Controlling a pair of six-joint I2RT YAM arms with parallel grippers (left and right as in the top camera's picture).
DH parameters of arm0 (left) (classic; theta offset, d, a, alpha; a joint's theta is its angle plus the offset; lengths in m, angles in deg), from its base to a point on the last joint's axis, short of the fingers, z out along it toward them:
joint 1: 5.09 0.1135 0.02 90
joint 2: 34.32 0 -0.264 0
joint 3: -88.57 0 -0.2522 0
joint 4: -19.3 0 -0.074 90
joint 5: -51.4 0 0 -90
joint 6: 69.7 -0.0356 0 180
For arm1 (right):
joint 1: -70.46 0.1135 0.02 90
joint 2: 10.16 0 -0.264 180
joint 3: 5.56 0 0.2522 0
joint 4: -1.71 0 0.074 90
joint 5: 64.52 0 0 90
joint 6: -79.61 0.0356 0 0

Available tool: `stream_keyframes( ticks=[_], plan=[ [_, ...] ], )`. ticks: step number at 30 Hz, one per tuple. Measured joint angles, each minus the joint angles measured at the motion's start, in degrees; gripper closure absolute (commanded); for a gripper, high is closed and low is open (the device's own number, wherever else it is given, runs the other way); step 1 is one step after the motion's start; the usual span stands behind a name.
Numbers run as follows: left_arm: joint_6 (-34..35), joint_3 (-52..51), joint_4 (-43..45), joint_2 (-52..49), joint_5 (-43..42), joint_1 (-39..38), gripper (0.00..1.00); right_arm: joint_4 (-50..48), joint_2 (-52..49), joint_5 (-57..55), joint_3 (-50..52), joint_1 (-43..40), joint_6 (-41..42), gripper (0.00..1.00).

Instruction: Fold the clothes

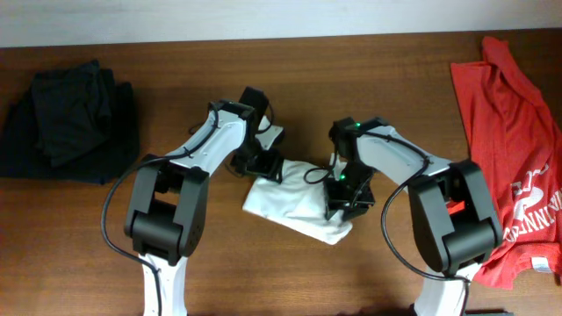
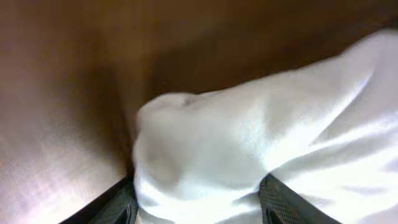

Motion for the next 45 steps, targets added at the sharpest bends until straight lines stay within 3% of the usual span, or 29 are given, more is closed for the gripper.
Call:
stream_keyframes(
  ticks=[6, 11, 19, 25, 33, 42, 45],
  plan=[
    [5.0, -2.2, -13.1, -0.2, 2.0, 0.0, 0.44, -11.7, 0.6, -7.1, -0.4, -5.9, -0.3, 0.57],
    [7.2, -2.5, -14.0, -0.1, 1.9, 0.0, 0.44, -9.8, 0.5, -10.3, -2.4, -6.8, -0.2, 0.57],
    [8.0, 2.3, -1.0, 7.1, 1.7, 2.1, 0.43, 0.0, 3.2, -13.3, -13.7, -7.1, -0.2, 0.56],
    [8.2, 3.2, 6.6, 8.0, 1.7, 2.5, 0.42, 3.5, 8.9, -8.8, -15.1, -7.1, -0.2, 0.56],
    [8.2, 3.2, 5.7, 0.5, 0.6, 1.8, 0.42, -1.6, 8.8, -3.8, -2.3, -7.1, 0.0, 0.56],
    [8.4, 3.1, -9.7, -1.5, -0.6, 0.1, 0.43, -13.4, 9.5, -5.5, 11.5, -7.1, 0.0, 0.56],
    [8.4, 3.1, -16.3, -1.5, -0.7, 0.1, 0.44, -15.1, 9.8, -9.6, 12.0, -7.3, -0.3, 0.44]
  ],
)
